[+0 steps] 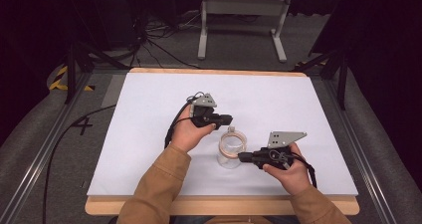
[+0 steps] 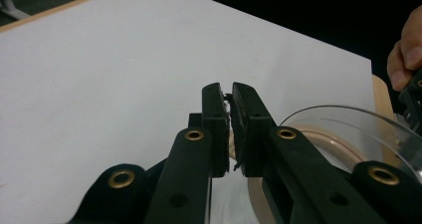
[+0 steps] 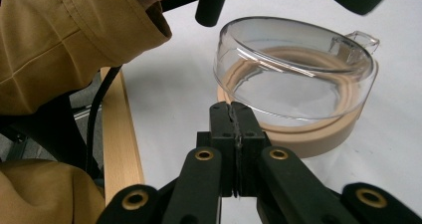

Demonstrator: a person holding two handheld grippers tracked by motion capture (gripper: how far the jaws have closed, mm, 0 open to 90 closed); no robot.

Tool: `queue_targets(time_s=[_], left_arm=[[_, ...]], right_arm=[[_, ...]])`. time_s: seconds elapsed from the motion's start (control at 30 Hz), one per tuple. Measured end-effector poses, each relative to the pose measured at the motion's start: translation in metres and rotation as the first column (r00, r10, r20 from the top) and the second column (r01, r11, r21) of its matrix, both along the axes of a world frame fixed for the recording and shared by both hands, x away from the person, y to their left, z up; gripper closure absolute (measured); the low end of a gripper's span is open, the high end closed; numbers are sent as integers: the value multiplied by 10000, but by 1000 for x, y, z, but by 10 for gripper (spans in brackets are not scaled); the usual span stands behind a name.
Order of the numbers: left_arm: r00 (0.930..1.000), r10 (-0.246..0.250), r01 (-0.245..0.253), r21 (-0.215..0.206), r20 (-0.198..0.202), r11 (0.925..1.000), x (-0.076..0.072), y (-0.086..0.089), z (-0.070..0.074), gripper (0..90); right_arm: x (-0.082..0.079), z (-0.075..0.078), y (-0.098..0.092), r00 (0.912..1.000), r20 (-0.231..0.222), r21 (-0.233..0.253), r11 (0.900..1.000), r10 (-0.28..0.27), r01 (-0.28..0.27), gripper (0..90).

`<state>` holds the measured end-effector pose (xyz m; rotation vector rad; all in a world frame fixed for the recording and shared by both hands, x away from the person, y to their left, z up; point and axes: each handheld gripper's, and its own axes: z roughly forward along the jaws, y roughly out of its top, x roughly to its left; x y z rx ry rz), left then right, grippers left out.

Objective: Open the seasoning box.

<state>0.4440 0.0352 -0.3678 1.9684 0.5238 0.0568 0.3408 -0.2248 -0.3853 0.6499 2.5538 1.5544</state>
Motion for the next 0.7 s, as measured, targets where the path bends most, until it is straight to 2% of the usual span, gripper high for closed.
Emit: queue_targets(time_s=[0.27,0.4,0.5,0.7], left_arm=[[9987,479,-476,-193,157,9987,-16,22,12,833],[9976,661,-660,-87,226,9978,-25,34,16,826],[9958,877,-878,37,268,9961,-33,44,19,815],[9926,1178,-1182,139,285,9929,-44,60,22,799]], right_arm=[[4,8,1,9996,211,232,9995,193,-198,900],[7,13,0,9991,348,364,9990,238,-250,900],[11,16,-2,9978,622,279,9993,242,-260,900],[17,22,-5,9968,761,377,9989,258,-287,900]])
